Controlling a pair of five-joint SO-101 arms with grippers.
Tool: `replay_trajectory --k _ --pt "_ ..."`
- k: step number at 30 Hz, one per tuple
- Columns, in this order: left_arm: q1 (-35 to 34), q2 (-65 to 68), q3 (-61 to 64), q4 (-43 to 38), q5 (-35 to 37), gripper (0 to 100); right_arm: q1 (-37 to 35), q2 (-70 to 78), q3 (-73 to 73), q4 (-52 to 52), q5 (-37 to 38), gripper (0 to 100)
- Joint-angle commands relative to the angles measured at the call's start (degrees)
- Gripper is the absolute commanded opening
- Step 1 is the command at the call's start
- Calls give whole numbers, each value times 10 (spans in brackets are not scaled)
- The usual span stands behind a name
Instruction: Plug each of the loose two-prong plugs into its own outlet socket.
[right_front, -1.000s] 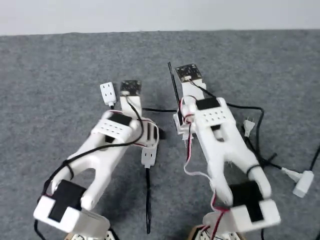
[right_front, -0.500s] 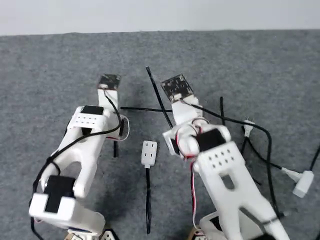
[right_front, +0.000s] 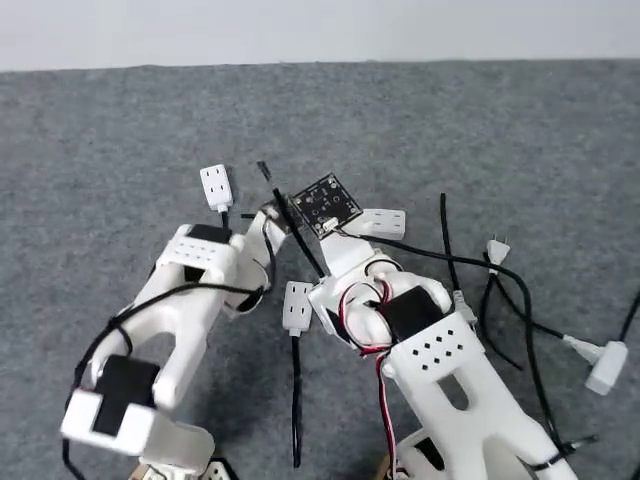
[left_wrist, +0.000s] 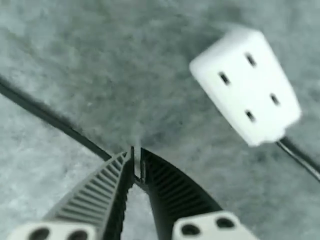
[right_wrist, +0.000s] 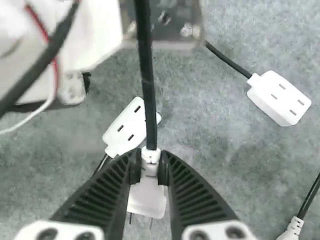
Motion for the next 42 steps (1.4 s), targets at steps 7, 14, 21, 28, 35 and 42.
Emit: replay_trajectory --k 7,14,21,28,35,42 --pt "61 -183 148 -64 -64 12 -7 -17 -8 -13 -11 8" --pt "60 -207 167 -80 -64 13 -6 -16 -7 -30 -52 8" --pt "58 -208 167 -83 -65 13 -6 -17 13 -85 -103 8" --pt "-14 -213 170 -141 35 13 -7 -15 18 -116 -120 8" --pt "-119 -213 181 -143 11 13 -7 65 25 -196 -107 8" --pt "-120 -213 182 -145 6 13 -8 108 24 -224 -104 8"
